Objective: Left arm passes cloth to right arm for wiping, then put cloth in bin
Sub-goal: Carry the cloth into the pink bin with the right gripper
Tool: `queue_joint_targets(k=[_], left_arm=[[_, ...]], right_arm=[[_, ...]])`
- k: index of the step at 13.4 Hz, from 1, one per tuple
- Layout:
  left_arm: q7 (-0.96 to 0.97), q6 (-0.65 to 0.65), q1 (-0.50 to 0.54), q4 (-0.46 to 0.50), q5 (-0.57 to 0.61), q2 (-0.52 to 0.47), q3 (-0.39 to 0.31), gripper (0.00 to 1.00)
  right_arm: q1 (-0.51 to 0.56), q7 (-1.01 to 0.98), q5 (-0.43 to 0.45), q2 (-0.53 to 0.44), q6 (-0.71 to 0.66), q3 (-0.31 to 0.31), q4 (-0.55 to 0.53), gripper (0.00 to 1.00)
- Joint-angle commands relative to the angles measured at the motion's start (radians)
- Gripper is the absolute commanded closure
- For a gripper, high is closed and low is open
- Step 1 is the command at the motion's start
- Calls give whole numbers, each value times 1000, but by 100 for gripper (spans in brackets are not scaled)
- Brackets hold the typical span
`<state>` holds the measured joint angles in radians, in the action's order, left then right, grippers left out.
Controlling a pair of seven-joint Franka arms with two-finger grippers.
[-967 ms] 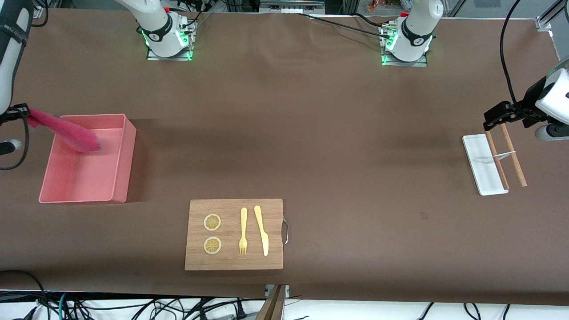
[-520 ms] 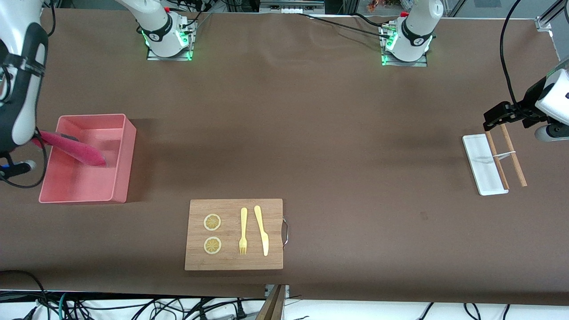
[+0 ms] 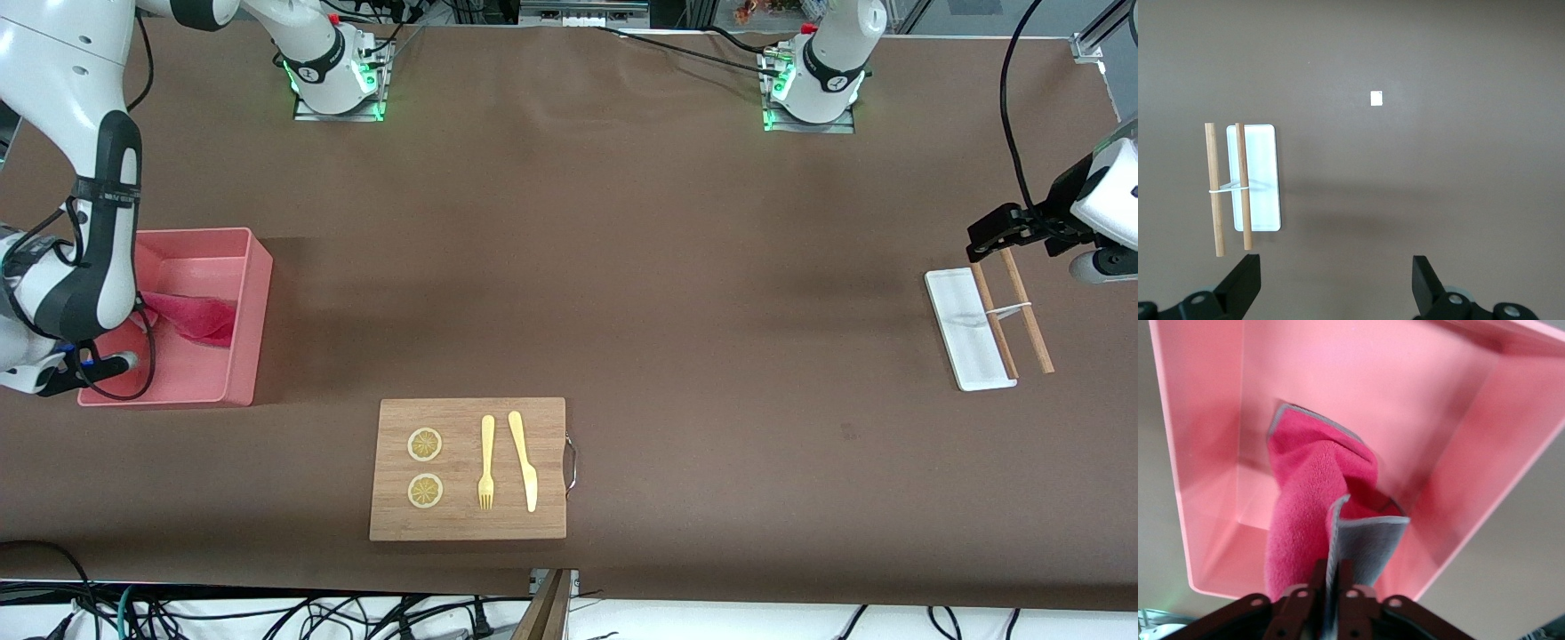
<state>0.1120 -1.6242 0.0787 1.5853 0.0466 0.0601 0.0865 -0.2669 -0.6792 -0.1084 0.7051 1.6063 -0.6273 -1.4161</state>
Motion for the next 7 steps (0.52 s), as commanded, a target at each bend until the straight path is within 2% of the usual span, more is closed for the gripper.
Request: queue_joint_targets(k=[1, 4, 7], left_arm=[[8, 18, 4, -36, 13, 17, 7, 0], [8, 18, 4, -34, 13, 17, 6, 0], [8, 18, 4, -34, 13, 17, 6, 0]], right_arm=[[-8, -6, -30, -44, -15, -3, 8, 0], [-8, -8, -20, -137, -83, -9, 23, 0], [-15, 24, -22, -157, -260, -5, 182, 0]])
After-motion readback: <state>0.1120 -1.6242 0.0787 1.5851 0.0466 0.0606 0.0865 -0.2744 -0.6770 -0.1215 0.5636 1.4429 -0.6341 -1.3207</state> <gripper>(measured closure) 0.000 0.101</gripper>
